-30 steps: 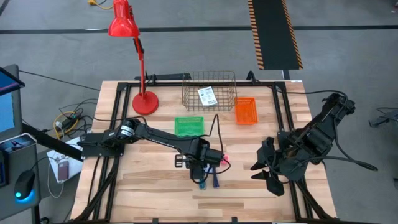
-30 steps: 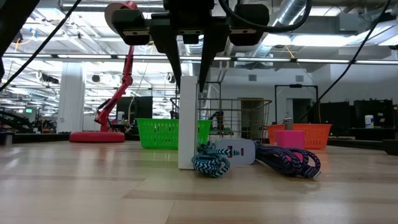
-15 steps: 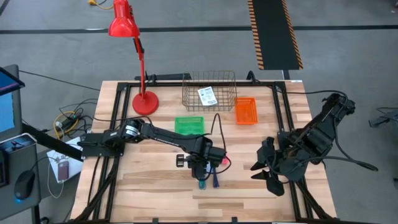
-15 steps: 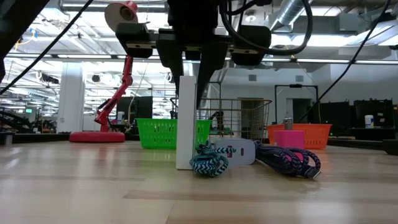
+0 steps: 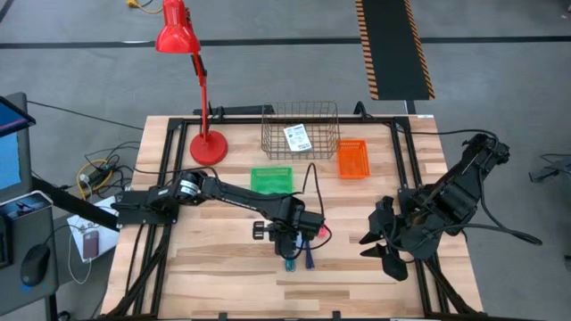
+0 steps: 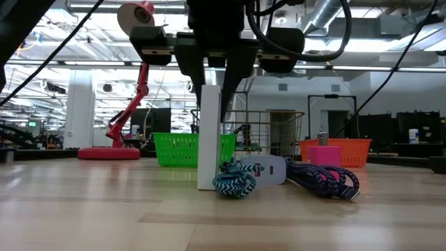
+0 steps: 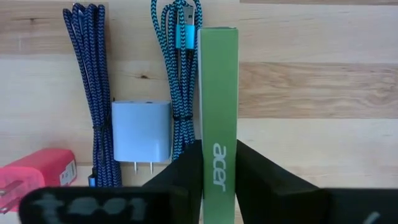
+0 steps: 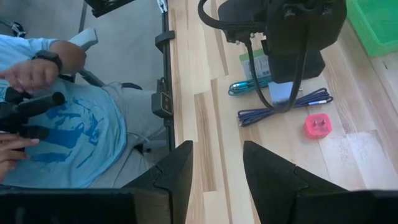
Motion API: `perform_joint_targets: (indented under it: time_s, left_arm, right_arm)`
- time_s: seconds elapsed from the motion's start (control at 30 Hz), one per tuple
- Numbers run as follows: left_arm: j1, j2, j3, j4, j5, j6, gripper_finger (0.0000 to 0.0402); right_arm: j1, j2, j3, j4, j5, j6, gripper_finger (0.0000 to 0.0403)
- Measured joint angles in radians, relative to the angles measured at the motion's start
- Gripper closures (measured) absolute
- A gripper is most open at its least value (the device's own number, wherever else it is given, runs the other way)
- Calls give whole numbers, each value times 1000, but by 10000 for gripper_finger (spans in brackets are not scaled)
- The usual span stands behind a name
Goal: Pick and place items into bin
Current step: Put the white card reader box into the gold wire basket
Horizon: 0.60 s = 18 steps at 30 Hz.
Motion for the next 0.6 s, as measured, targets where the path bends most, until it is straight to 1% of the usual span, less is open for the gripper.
perform_joint_targets:
  time_s: [0.13,0.23,0.47,0.6]
  left_arm:
    - [0,10,-5,10,-3,-2,321]
    - [0,10,-6,20,-8,-2,315]
    - [1,9,-5,20,-1,-12,319]
    - [0,8,-5,19,-1,-48,319]
  right_arm:
    - [0,0,0,0,0,0,267]
    - [0,0,0,0,0,0,266]
    - [0,0,0,0,0,0,268]
    - [0,0,0,0,0,0,269]
